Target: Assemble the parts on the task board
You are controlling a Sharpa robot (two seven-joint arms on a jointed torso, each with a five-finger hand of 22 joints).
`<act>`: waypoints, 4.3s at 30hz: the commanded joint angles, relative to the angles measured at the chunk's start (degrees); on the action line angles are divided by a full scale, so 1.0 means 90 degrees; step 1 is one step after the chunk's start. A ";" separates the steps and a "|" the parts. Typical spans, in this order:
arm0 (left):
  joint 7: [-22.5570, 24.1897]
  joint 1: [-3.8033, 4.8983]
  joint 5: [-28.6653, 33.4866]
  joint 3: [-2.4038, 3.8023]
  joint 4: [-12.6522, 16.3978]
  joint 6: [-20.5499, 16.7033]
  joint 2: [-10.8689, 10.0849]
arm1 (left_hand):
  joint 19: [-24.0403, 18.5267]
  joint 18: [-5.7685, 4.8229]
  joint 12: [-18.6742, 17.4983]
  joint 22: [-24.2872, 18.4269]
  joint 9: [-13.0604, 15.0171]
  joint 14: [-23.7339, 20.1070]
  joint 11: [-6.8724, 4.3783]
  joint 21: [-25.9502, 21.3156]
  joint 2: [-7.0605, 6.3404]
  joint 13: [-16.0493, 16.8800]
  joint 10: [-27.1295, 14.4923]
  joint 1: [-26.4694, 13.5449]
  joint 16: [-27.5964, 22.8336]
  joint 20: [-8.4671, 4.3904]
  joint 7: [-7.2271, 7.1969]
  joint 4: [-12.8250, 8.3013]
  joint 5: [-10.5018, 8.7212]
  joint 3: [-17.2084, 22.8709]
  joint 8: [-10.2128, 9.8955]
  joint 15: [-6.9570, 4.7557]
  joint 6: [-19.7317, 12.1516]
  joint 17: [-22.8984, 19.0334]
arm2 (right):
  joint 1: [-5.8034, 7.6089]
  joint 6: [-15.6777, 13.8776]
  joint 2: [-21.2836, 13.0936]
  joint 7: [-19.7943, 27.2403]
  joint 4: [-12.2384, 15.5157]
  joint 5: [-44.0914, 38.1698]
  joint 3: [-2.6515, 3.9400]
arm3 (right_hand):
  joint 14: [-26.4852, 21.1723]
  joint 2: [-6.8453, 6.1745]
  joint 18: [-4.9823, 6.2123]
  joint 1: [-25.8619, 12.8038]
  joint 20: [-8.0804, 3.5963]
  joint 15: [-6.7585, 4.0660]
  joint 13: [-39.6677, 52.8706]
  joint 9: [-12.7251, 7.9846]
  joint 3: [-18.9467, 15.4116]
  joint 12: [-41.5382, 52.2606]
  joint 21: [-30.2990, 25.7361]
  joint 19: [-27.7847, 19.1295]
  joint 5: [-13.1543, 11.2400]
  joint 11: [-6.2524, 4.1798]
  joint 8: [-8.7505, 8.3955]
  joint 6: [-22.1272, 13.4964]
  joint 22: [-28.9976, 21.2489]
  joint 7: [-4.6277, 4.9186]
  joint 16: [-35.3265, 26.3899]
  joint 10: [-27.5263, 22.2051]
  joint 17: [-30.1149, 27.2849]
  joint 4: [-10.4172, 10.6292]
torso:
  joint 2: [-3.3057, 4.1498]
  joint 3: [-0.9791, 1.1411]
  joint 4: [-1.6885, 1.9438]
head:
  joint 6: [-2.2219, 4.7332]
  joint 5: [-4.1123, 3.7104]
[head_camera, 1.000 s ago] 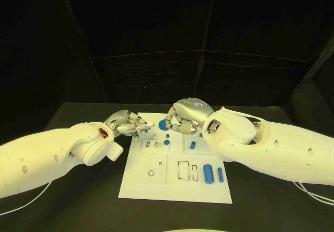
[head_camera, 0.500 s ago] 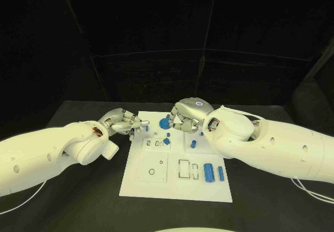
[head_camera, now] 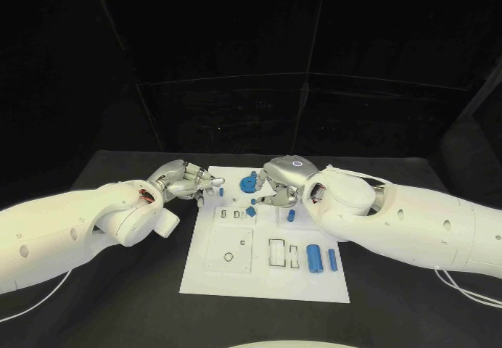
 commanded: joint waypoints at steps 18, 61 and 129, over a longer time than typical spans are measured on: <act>0.0569 0.0013 0.0507 0.0004 0.0043 -0.0236 0.0053 | -0.0203 0.0067 -0.0146 -0.0121 -0.0046 -0.0007 0.0055 -0.0140 -0.0023 -0.0097 -0.0145 0.0112 -0.0373 0.0066 0.0075 -0.0026 0.0010 0.0037 -0.0081 0.0125 -0.0148 -0.0489 | -0.0113 0.0037 0.0808 -0.1521 -0.0679 0.0321 -0.0215 | 0.0453 -0.0110 0.0041 -0.0538 0.0002 0.0008 0.0044 0.0050 -0.1081 0.0038 -0.0138 0.0078 0.0753 -0.0065 0.0090 0.0094 0.0958 -0.0096 -0.0156 -0.0045 0.0736 0.0753 | 0.0006 -0.0009 0.0009 | -0.0058 0.0036; 0.1184 0.0019 0.1271 0.0004 0.0006 -0.0126 0.0138 | -0.0616 0.0057 -0.0334 -0.0245 -0.0250 -0.0714 0.0311 -0.0441 0.0008 -0.0254 -0.0658 0.0202 -0.1411 0.0284 0.0349 -0.0036 0.0017 0.0100 -0.0353 0.0360 -0.0558 -0.1812 | -0.0306 0.0569 0.1415 -0.1701 -0.1246 0.0116 -0.0461 | 0.0451 0.0082 0.0056 -0.0334 -0.0035 -0.0037 0.0120 0.0097 -0.1423 0.0119 -0.0180 0.0036 0.0916 -0.0120 0.0260 0.0231 0.0900 -0.0159 -0.0182 -0.0010 0.0708 0.0697 | 0.0003 -0.0008 0.0001 | -0.0193 0.0097; 0.1045 0.0019 0.1271 0.0003 -0.0080 0.0110 0.0194 | -0.0639 0.0069 -0.0314 -0.0258 -0.0284 -0.0729 0.0324 -0.0466 0.0058 -0.0271 -0.0712 0.0250 -0.1395 0.0309 0.0362 -0.0047 0.0023 0.0147 -0.0372 0.0373 -0.0574 -0.1816 | -0.0312 0.0553 0.1227 -0.0960 -0.1240 0.0244 -0.0506 | 0.0459 0.0132 0.0067 0.0464 -0.0043 -0.0023 -0.0019 0.0001 -0.0328 -0.0055 -0.0231 0.0001 0.1692 -0.0089 0.0246 0.0032 0.0869 -0.0082 -0.0181 -0.0148 0.0751 -0.0007 | 0.0001 -0.0008 -0.0003 | -0.0246 0.0104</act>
